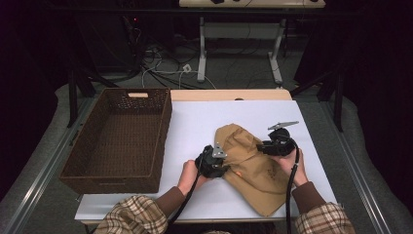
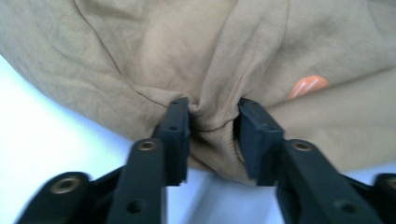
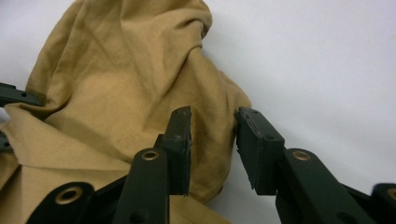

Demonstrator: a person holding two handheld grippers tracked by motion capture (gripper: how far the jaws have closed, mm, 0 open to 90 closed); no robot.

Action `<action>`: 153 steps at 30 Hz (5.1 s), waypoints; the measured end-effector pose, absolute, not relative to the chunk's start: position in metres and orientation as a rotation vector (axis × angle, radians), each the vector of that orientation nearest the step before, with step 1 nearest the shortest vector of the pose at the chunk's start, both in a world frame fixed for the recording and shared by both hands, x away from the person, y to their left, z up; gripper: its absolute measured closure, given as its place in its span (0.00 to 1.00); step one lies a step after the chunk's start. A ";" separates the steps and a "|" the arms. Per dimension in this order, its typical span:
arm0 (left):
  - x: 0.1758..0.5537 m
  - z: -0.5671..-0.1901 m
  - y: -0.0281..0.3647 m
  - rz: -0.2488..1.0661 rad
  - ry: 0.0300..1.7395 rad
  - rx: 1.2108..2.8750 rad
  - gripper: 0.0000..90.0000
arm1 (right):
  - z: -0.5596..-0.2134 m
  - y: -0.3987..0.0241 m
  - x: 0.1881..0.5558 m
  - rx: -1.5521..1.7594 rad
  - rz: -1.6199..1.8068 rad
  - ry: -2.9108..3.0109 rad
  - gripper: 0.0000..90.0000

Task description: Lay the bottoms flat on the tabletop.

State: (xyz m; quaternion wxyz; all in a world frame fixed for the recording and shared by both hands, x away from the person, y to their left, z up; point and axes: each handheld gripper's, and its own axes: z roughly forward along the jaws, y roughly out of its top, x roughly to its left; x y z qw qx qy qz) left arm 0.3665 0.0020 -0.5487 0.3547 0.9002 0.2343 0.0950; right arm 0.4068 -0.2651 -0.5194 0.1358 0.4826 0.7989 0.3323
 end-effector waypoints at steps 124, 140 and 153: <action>0.371 -0.533 -0.028 0.251 0.464 2.436 0.50 | -0.542 -0.264 0.405 1.348 0.853 2.446 0.62; 0.367 -0.535 -0.007 0.257 0.471 2.407 0.97 | -0.547 -0.243 0.401 1.232 0.801 2.438 0.85; 0.357 -0.533 0.014 0.366 0.532 2.463 0.97 | -0.546 -0.243 0.399 1.226 0.812 2.451 1.00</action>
